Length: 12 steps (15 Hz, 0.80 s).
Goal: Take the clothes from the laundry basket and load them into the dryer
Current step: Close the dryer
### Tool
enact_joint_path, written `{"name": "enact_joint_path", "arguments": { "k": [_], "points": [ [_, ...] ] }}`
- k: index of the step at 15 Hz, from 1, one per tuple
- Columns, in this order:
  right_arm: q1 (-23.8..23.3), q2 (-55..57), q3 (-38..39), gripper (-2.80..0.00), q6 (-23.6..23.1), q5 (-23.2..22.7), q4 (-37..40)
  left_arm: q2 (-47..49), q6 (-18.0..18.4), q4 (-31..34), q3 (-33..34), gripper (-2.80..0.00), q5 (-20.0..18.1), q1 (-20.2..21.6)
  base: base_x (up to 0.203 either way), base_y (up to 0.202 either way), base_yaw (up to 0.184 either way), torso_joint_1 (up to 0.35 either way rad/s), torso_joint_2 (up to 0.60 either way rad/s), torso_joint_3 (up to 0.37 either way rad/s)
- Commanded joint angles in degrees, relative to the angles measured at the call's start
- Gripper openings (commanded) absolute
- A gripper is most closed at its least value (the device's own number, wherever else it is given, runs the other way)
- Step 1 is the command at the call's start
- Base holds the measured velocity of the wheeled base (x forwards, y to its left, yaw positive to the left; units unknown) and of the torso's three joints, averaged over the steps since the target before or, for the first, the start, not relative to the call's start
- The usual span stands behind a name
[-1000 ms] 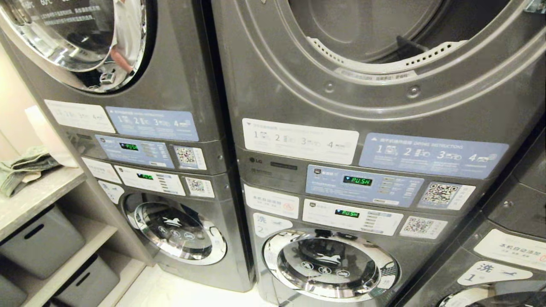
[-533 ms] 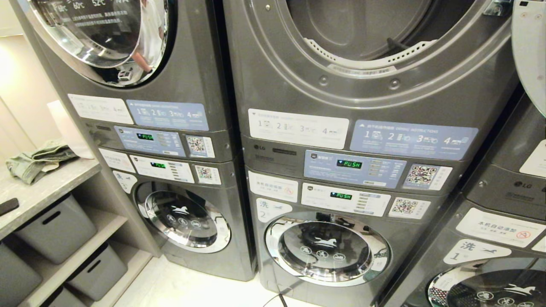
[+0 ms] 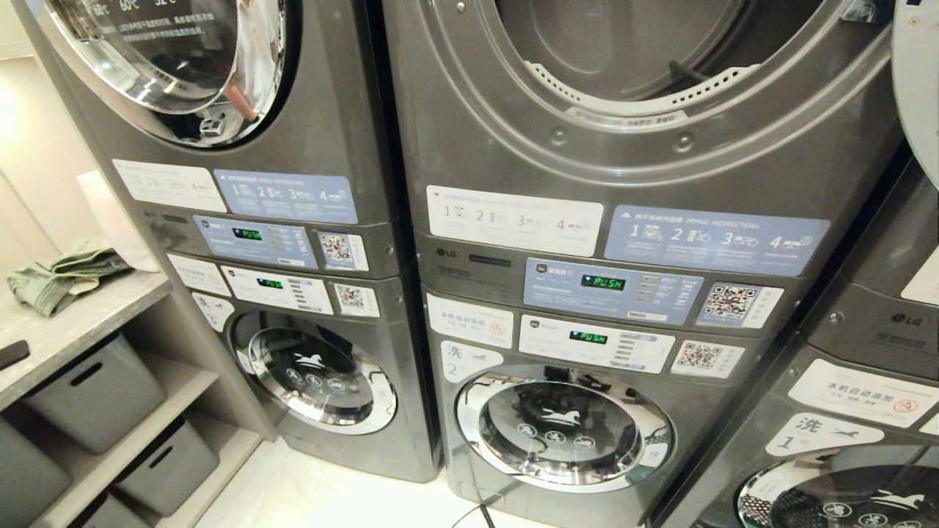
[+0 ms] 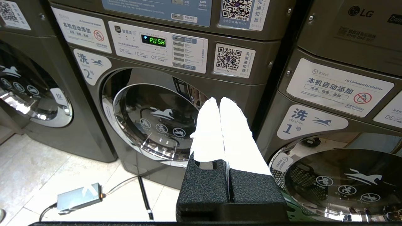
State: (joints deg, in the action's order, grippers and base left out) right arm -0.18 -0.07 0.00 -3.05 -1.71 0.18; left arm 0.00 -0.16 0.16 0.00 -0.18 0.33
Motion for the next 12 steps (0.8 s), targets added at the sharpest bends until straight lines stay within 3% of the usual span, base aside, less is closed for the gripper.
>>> {"name": "enact_joint_path", "arguments": {
  "k": [1,4,9,12],
  "points": [
    [0.0,0.1,0.0,-2.8,0.0,-0.1,0.0,-0.1,0.0,0.0,0.0,-2.8,-0.1,0.0,0.0,0.0,0.0,0.0,0.0,0.0],
    [0.0,0.1,0.0,-2.8,0.1,0.0,0.0,-0.1,0.0,0.0,0.0,-2.8,0.0,0.0,-0.002,-0.002,-0.027,0.001,0.0,0.001],
    [0.0,0.1,0.0,-2.8,0.2,0.1,0.0,-0.1,-0.1,0.0,0.0,-2.8,0.0,0.0,-0.001,0.005,-0.151,0.006,0.0,0.001],
    [0.0,0.1,0.0,-2.8,0.1,0.0,-0.1,-0.1,-0.1,0.0,0.0,-2.8,0.0,0.0,0.001,0.001,-0.028,0.001,0.0,0.001]
  ]
}}
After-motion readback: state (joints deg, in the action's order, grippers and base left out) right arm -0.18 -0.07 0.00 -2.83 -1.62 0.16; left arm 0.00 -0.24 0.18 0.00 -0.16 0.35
